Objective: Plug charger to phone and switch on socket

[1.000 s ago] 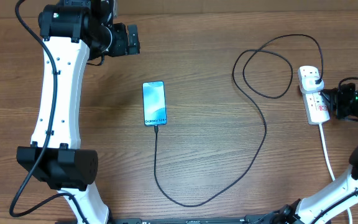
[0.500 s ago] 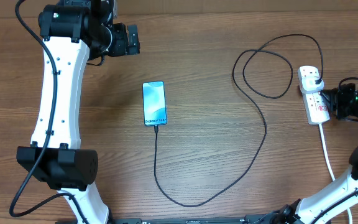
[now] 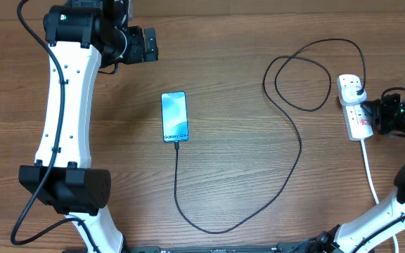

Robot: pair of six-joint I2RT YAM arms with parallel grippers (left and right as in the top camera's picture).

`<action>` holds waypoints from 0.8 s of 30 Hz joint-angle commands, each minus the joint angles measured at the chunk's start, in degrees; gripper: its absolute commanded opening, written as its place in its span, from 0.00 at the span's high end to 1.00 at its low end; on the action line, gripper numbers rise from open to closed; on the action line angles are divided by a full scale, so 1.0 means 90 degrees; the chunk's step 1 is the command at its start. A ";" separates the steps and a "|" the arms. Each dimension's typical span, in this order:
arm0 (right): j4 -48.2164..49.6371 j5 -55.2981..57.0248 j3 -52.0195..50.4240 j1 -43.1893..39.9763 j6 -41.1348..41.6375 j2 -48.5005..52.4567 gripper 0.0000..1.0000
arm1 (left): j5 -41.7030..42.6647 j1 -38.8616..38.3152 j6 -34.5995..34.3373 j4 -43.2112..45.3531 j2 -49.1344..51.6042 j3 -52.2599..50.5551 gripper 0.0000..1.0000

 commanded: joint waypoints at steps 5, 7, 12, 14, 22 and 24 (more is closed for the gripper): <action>-0.0066 0.0114 -0.0483 0.0301 0.0041 0.0177 0.96 | 0.0049 -0.0010 0.0007 0.0007 0.0012 -0.0036 0.00; 0.0041 0.0134 -0.0483 0.0253 0.0185 0.0177 0.96 | 0.0049 -0.0010 0.0010 0.0007 0.0012 -0.0036 0.00; 0.0476 0.0124 -0.0471 -0.0092 0.0682 0.0175 0.96 | 0.0049 -0.0010 0.0007 0.0007 0.0012 -0.0036 0.00; 0.0522 0.0061 -0.0379 -0.0318 0.0724 0.0160 0.96 | 0.0049 -0.0010 0.0007 0.0007 0.0012 -0.0036 0.00; 0.0610 -0.0775 -0.0117 -0.1212 0.0716 -0.0486 0.96 | 0.0049 -0.0010 0.0007 0.0007 0.0012 -0.0036 0.00; 0.0619 -0.1042 -0.0117 -0.1285 0.0583 -0.0886 0.96 | 0.0049 -0.0010 0.0007 0.0007 0.0012 -0.0036 0.00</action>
